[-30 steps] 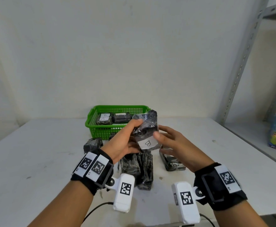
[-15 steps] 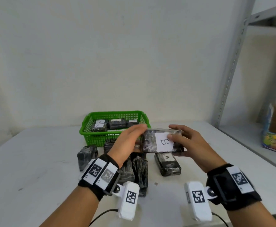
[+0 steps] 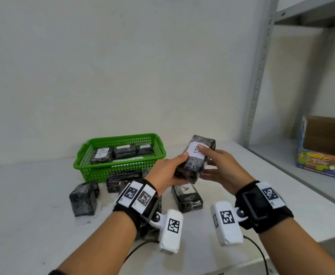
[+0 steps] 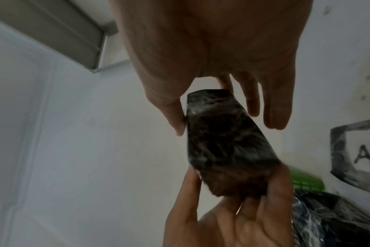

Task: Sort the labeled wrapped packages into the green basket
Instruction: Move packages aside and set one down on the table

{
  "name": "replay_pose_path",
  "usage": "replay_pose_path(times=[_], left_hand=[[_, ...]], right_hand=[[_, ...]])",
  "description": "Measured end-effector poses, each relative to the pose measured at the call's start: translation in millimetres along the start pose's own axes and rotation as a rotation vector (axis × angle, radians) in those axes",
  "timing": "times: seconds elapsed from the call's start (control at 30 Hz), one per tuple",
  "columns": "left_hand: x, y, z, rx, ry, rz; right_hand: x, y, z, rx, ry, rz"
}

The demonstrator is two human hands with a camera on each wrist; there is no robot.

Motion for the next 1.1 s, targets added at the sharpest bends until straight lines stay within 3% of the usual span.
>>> replay_pose_path(times=[0.1,0.23,0.57,0.83,1.0,1.1], left_hand=[[3,-13,-20,-0.012,0.034,0.039],[3,-41,-42,-0.016,-0.008,0.052],[-10,-152,-81,-0.068,-0.294,0.136],[-5,-229,-89,-0.105,-0.366,0.279],[11,-287,-87,-0.152,-0.437,0.292],[12,-292,-90,-0.154,-0.471,0.300]], right_hand=[[-5,3,7,0.008,-0.099,0.009],[-10,-10,30,-0.088,-0.129,-0.018],[-47,-98,100,-0.095,0.065,-0.191],[-86,-153,123,-0.155,0.115,-0.301],[-103,-172,136,-0.155,0.293,-0.327],[-109,-182,142,-0.170,0.339,-0.336]])
Point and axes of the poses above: each hand's wrist, its own y-axis away from the middle knuckle, its own z-axis out of the back of the hand, x = y × z, the point moved 1 cm from there along -y, towards the middle knuckle, and after that the axes turned 14 degrees about z, right-handed, at the moved point
